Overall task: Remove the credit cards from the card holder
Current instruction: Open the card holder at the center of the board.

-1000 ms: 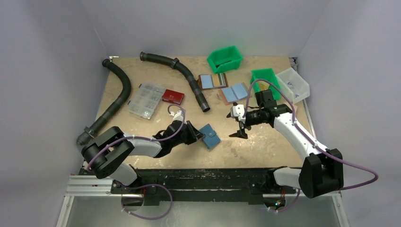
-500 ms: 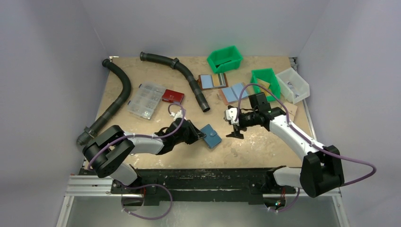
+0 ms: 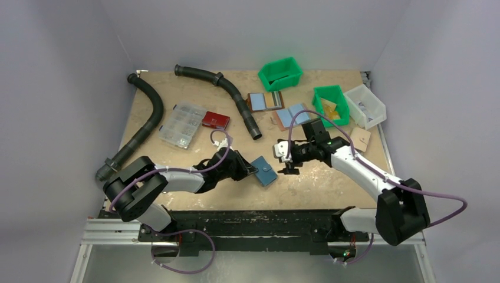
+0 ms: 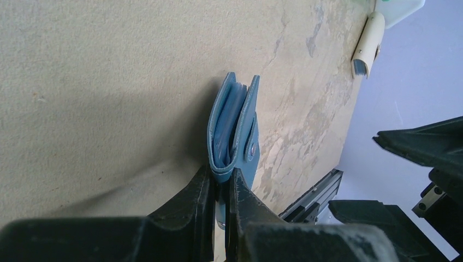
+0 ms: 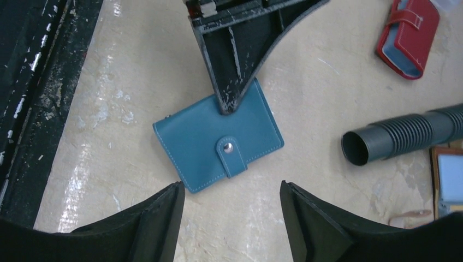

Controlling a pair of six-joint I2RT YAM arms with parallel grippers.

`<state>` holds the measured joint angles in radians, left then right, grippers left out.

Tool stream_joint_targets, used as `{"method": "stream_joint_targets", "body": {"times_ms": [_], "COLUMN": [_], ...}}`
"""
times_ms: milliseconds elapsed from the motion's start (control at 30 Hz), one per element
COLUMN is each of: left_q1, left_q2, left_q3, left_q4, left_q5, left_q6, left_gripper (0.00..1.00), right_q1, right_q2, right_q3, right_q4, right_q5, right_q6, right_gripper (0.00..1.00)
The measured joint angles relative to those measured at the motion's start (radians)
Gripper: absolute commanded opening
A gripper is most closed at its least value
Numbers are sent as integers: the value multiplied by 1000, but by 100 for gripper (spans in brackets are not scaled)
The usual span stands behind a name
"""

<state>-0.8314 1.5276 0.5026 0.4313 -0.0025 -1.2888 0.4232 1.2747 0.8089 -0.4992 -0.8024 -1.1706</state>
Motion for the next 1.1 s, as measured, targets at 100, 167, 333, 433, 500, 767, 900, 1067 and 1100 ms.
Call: {"method": "stream_joint_targets", "body": {"times_ms": [100, 167, 333, 433, 500, 767, 900, 1067, 1100], "left_q1": [-7, -12, -16, -18, -20, -23, -23, -22, -22], "left_q2": [0, 0, 17, 31, 39, 53, 58, 63, 64], "left_q3": [0, 0, 0, 0, 0, -1, -11, -14, -17], "left_q4": [2, 3, 30, 48, 61, 87, 98, 105, 106], "left_q5": [2, 6, 25, 35, 41, 53, 51, 51, 51], "left_q6": [-6, -10, -18, -28, -35, -37, -37, -37, -37], "left_gripper": [0, 0, 0, 0, 0, 0, 0, 0, 0], "right_q1": [51, 80, 167, 213, 230, 251, 259, 270, 272], "right_q2": [16, 32, 89, 127, 146, 166, 183, 193, 196], "right_q3": [-7, -16, -37, -41, -42, -47, -47, -47, -47], "right_q4": [35, 58, 117, 148, 166, 210, 222, 223, 223], "right_q5": [22, 42, 118, 177, 210, 301, 324, 340, 340], "right_q6": [19, 33, 61, 74, 80, 97, 97, 97, 97], "right_gripper": [65, 64, 59, 58, 57, 52, 50, 44, 43]}}
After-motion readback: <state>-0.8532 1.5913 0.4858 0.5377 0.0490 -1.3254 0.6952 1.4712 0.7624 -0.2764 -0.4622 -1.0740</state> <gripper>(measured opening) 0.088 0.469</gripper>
